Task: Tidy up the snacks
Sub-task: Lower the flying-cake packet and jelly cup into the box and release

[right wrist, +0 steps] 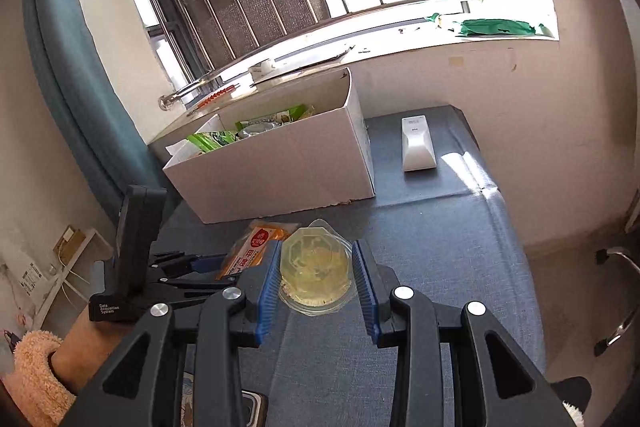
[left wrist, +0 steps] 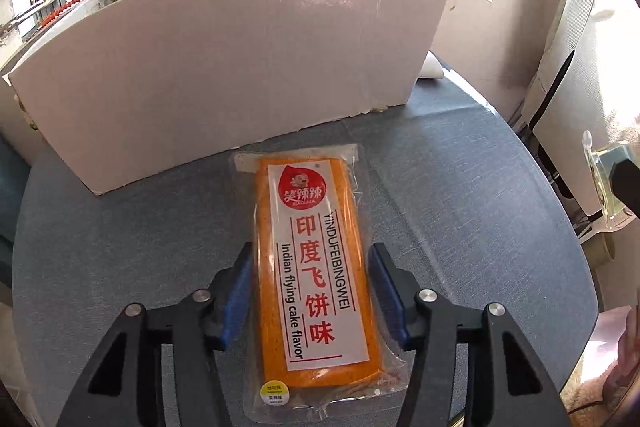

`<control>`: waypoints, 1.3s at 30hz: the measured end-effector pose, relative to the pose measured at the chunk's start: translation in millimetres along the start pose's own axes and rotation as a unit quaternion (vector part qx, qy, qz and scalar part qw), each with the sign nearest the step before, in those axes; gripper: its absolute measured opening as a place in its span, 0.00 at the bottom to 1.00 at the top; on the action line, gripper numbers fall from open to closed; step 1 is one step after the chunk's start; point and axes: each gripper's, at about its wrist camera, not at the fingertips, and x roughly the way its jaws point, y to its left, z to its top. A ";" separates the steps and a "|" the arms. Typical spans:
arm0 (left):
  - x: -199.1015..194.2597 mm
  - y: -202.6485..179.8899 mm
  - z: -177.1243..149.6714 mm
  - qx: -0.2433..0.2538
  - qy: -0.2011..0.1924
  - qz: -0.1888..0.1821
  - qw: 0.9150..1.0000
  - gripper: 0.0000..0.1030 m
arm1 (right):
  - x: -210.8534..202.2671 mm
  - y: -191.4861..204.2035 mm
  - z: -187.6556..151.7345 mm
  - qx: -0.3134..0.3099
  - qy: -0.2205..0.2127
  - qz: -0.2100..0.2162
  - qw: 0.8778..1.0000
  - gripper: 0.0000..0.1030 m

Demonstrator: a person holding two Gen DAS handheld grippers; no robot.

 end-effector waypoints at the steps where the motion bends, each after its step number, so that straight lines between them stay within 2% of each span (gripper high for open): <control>1: -8.9 2.9 -2.9 -0.004 -0.011 -0.004 1.000 0.58 | -0.3 0.6 0.6 0.000 -0.001 0.000 1.000 0.37; 5: -53.8 12.9 -7.3 -0.021 -0.063 -0.032 0.997 0.58 | -0.5 4.1 5.2 -0.003 -0.005 0.008 1.000 0.37; 7: -80.1 18.1 -4.1 -0.020 -0.090 -0.032 0.995 0.58 | 1.5 7.3 10.5 -0.005 -0.006 0.013 1.000 0.37; 9: -104.2 26.5 4.2 -0.027 -0.119 -0.047 0.991 0.58 | 3.9 11.3 19.2 -0.006 -0.008 0.022 1.000 0.37; 15: -148.1 51.7 56.5 -0.041 -0.185 -0.054 0.980 0.58 | 17.1 34.0 70.3 -0.025 -0.025 0.055 0.998 0.38; 17: -152.1 59.5 81.3 -0.050 -0.200 -0.061 0.977 0.58 | 27.1 42.6 92.1 -0.033 -0.026 0.063 0.997 0.37; 19: -153.1 67.6 106.4 -0.054 -0.212 -0.052 0.974 0.58 | 41.2 49.8 115.8 -0.037 -0.022 0.066 0.997 0.37; 24: -128.4 101.3 163.9 -0.087 -0.193 -0.049 0.976 0.58 | 92.0 55.1 170.7 -0.043 0.003 0.043 0.998 0.37; 28: -93.3 119.5 189.3 -0.104 -0.165 -0.034 0.980 0.59 | 132.0 45.7 199.2 -0.027 0.030 0.015 0.999 0.38; 30: -79.3 126.5 198.2 -0.115 -0.145 -0.041 0.982 0.68 | 146.9 42.2 206.7 -0.028 0.036 0.000 0.999 0.38; 31: -72.5 128.6 199.7 -0.119 -0.136 -0.039 0.983 0.74 | 152.6 39.1 209.4 -0.027 0.037 -0.008 0.999 0.44; 32: -70.3 130.5 200.5 -0.120 -0.132 -0.031 0.983 0.92 | 158.4 35.6 211.0 -0.022 0.043 -0.012 0.999 0.75; 33: -70.7 131.0 199.0 -0.119 -0.136 -0.020 0.983 1.00 | 163.5 31.4 211.7 -0.011 0.052 -0.015 0.998 0.92; 34: -73.1 131.4 196.8 -0.114 -0.140 -0.013 0.983 1.00 | 164.7 26.3 210.2 0.004 0.052 -0.019 0.998 1.00; 37: -85.8 135.9 187.2 -0.111 -0.159 -0.009 0.981 1.00 | 157.4 20.0 204.5 0.023 0.030 -0.014 0.999 1.00; 39: -96.4 138.3 179.6 -0.112 -0.172 -0.004 0.979 1.00 | 151.5 22.0 201.4 0.011 0.013 -0.037 0.999 1.00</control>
